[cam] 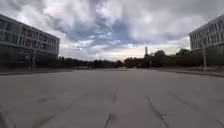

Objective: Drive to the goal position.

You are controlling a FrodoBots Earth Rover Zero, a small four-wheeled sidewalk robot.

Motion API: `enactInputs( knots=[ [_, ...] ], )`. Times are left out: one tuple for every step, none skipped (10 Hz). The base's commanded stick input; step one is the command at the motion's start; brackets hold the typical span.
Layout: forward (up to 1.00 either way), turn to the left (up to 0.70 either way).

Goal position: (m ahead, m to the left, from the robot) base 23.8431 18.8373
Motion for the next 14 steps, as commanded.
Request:
enactInputs(
  knots=[
    [1.00,0.00],
    [1.00,0.00],
    [1.00,0.00],
    [1.00,0.00],
    [1.00,0.00],
    [1.00,0.00],
    [1.00,0.00],
    [1.00,0.00],
    [1.00,0.00],
    [1.00,0.00],
    [1.00,0.00],
    [1.00,0.00],
    [1.00,0.00],
    [1.00,0.00]
  ],
)
